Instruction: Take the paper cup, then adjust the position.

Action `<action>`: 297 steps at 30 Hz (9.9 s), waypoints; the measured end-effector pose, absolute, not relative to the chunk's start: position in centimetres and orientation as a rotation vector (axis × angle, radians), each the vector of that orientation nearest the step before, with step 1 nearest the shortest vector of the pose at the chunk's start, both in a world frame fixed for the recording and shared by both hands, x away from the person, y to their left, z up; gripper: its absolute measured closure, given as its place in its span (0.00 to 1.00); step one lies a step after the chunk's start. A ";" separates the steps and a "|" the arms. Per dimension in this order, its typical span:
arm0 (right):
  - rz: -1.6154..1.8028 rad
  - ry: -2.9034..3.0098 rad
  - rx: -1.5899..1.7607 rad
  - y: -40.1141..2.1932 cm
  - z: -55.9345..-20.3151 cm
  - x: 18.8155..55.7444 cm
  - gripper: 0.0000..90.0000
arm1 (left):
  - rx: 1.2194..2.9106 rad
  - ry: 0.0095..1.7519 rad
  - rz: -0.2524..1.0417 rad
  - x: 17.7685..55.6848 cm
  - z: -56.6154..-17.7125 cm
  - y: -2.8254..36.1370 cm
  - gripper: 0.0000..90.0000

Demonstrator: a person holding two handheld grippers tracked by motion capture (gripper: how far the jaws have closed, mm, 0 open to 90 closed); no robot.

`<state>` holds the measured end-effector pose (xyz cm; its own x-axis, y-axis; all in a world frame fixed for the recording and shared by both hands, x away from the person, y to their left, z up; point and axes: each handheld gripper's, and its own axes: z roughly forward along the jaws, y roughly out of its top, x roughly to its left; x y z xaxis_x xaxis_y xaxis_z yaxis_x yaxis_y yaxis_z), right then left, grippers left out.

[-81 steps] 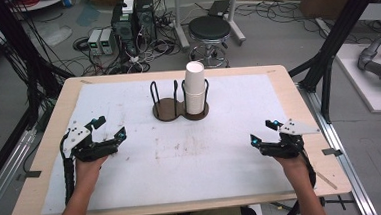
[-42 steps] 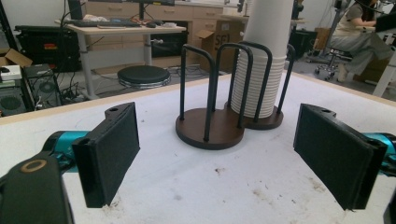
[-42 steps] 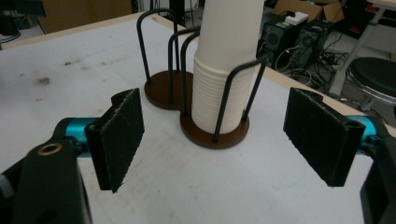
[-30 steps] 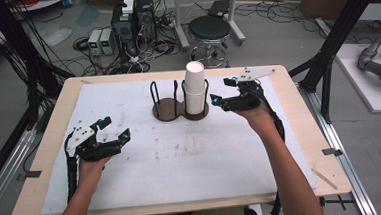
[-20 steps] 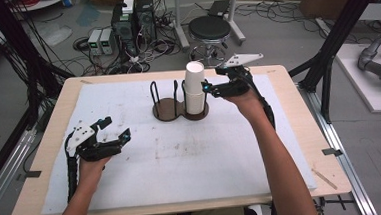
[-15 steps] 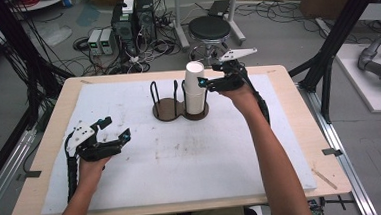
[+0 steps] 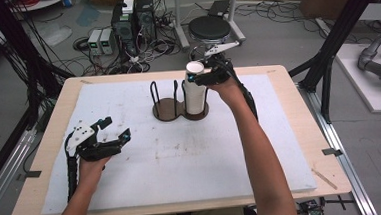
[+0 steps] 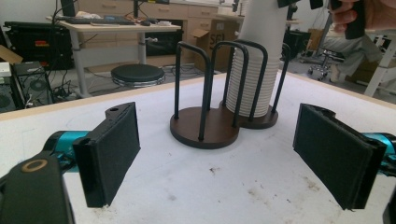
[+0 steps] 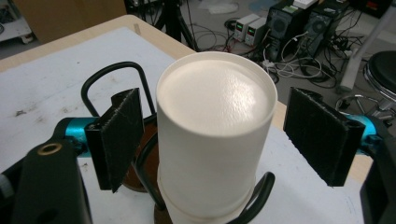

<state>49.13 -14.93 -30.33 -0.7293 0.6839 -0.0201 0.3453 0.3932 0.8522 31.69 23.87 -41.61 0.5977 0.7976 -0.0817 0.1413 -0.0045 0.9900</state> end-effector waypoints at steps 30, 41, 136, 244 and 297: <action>1.408 2.094 0.820 -16.2 -24.3 46.7 0.39 | 1.522 0.810 0.597 31.6 -41.7 23.6 0.17; 1.441 2.077 0.761 -18.9 -22.3 43.6 0.39 | 1.531 0.808 0.589 31.6 -41.8 23.4 0.17; 1.518 2.339 0.591 -19.8 -34.4 33.7 0.39 | 1.631 0.401 0.339 31.8 -40.8 14.3 0.16; 1.194 2.738 0.051 -18.0 -34.8 33.5 0.27 | 2.277 0.065 0.251 32.6 -37.3 6.3 0.30; 1.555 2.602 0.280 -22.3 -36.3 33.3 0.38 | 1.747 0.240 0.164 31.9 -40.2 10.8 0.19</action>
